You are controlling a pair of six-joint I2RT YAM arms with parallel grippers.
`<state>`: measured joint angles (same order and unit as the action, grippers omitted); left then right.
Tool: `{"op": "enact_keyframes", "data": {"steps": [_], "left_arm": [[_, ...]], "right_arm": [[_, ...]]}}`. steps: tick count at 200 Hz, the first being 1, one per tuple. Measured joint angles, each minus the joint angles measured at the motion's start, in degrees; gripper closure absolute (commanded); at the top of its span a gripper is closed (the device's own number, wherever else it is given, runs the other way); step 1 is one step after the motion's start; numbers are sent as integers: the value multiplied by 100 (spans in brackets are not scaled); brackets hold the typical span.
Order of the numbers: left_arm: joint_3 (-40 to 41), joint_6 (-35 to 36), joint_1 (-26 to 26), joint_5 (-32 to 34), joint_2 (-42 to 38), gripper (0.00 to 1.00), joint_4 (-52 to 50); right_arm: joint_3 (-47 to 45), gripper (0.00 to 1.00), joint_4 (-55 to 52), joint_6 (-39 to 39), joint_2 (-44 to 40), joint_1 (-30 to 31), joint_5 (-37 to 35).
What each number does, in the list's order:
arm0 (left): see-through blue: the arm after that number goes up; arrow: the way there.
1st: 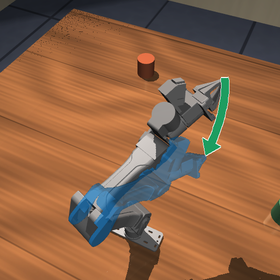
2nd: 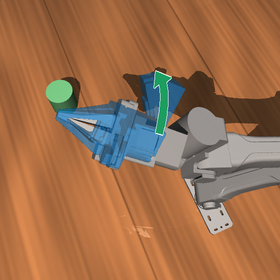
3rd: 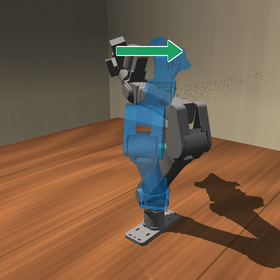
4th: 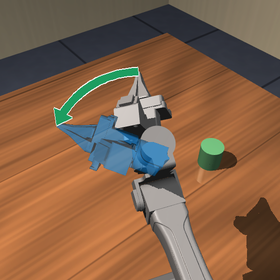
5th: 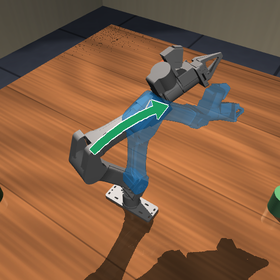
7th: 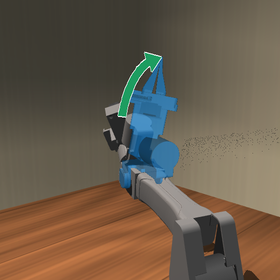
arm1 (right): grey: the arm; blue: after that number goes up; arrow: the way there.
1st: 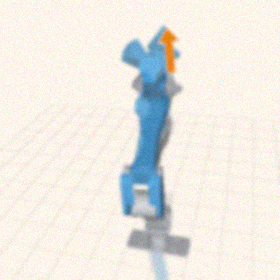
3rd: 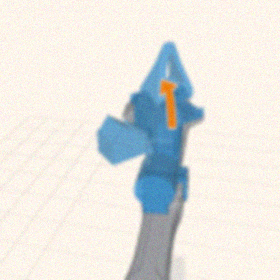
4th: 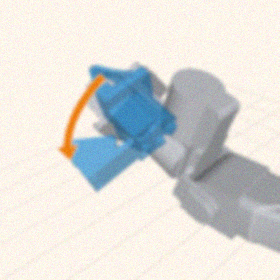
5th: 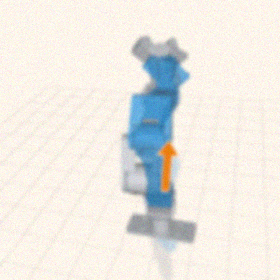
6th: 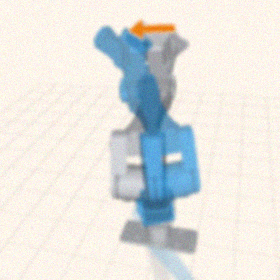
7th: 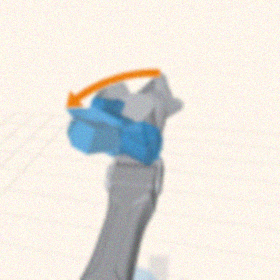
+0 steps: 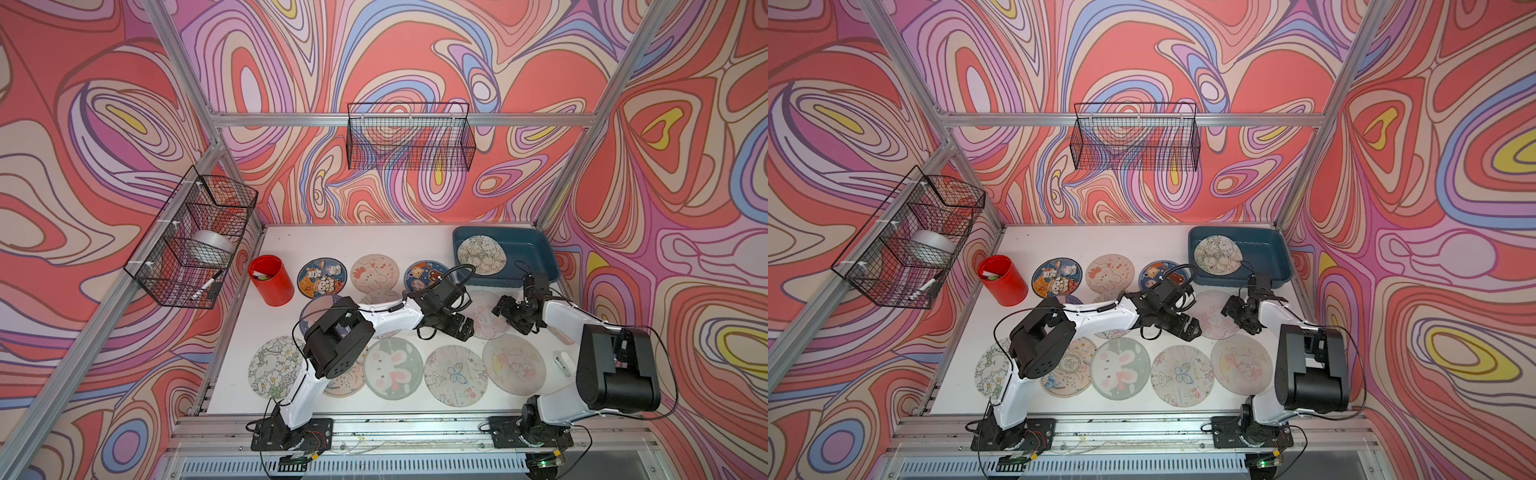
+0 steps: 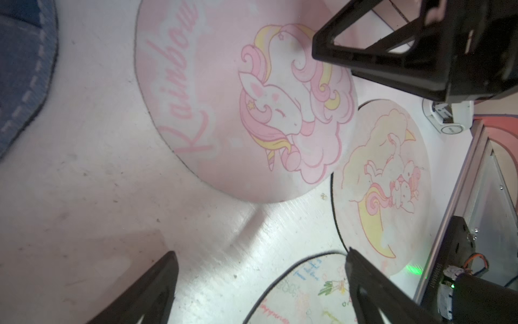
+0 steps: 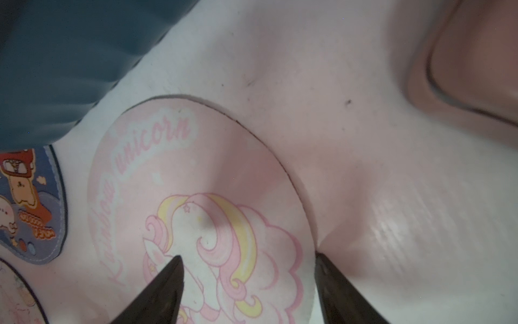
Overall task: Put the coasters into the storage box
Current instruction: Pick up the coaster from the center of the board.
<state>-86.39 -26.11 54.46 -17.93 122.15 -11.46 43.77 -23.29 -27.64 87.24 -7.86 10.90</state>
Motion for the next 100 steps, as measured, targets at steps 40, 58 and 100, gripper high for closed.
{"op": "enact_keyframes", "data": {"steps": [40, 58, 100], "left_arm": [[0, 0, 0, 0, 28, 6, 7], [-2, 0, 0, 0, 48, 6, 7], [-4, 2, 0, 17, 55, 6, 4]], "right_arm": [[0, 34, 232, -46, 90, 0, 332], [-2, 40, 339, -59, 144, 0, 472], [-15, 64, 474, -153, 273, 7, 715]]}}
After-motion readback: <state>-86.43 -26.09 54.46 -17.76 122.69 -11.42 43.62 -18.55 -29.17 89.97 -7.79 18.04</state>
